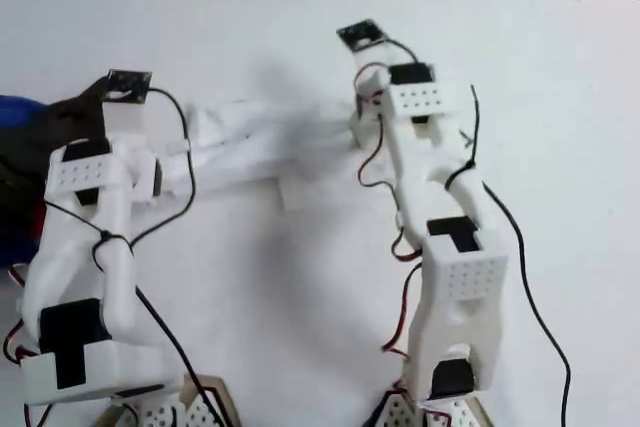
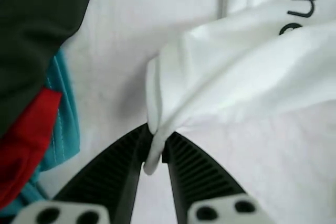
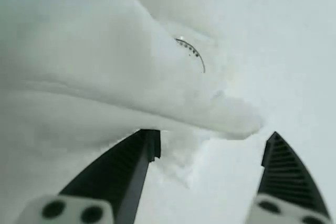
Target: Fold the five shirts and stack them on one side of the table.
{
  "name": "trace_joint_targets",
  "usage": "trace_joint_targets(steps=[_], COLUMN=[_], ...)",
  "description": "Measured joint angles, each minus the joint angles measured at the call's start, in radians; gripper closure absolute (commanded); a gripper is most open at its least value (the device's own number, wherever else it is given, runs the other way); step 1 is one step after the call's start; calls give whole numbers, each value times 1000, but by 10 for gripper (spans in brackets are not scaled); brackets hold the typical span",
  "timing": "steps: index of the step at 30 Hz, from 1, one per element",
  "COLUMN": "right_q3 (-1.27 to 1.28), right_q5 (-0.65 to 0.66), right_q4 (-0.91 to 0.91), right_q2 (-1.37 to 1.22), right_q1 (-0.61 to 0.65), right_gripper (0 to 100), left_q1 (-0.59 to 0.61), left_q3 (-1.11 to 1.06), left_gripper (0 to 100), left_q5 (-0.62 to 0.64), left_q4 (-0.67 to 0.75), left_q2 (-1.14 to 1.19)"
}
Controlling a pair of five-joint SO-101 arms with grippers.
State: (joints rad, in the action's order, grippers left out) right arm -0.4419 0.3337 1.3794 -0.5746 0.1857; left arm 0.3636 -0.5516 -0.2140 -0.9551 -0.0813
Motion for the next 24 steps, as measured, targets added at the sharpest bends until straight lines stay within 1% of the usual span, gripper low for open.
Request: trace_joint_targets(steps=[4,10,14,18,24], right_q3=[-49,-51,-52,-52,-55], right_q5=[0,0,0,0,0], right_q4=[133,186,245,206,55], right_q2=[-5,-8,-8,-20,-152], right_q1=[-18,-12,44,106,112], right_gripper=[690,695,757,755,753], left_q1=[0,0,0,0,0], left_q3=[0,0,0,0,0], left_gripper=[976,976,976,976,976], left_q5=[0,0,0,0,0], left_q4=[0,0,0,0,0], left_q2=[0,0,0,0,0])
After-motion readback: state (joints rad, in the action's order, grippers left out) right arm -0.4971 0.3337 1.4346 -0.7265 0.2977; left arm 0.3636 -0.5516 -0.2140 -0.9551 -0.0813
